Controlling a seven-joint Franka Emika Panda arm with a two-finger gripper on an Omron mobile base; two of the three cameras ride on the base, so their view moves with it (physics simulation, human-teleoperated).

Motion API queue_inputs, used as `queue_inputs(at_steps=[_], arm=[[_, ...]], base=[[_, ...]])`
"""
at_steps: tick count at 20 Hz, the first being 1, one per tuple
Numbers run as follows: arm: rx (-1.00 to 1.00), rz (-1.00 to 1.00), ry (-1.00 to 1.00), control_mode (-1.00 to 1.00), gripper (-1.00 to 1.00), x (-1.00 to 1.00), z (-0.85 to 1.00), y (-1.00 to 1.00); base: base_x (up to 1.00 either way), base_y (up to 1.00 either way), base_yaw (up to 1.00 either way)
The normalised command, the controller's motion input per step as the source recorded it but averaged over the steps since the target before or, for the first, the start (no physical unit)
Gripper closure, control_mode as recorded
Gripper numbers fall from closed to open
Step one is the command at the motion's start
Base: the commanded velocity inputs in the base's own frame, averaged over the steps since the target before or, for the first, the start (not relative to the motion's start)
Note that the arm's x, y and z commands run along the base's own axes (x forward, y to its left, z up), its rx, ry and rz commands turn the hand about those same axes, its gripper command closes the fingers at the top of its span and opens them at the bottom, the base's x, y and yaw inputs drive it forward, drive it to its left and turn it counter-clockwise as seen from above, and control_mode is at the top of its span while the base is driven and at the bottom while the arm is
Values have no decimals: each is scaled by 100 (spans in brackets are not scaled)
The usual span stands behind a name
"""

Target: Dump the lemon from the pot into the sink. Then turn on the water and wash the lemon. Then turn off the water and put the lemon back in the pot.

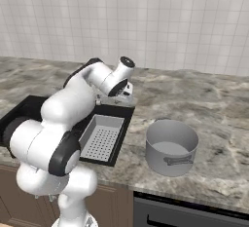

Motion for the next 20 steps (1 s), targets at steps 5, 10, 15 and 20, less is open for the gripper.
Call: queue_inputs(at_steps=[5,10,15,20], arm=[[15,19,0,-100,-100,54,-53,33],[9,14,-1,-100,-100,64,-32,29],[1,10,-6,-100,-100,49,-16,30],[1,9,-8,-100,-100,31,-32,29]], base=[[0,0,0],[0,0,0],[0,0,0],[0,0,0]])
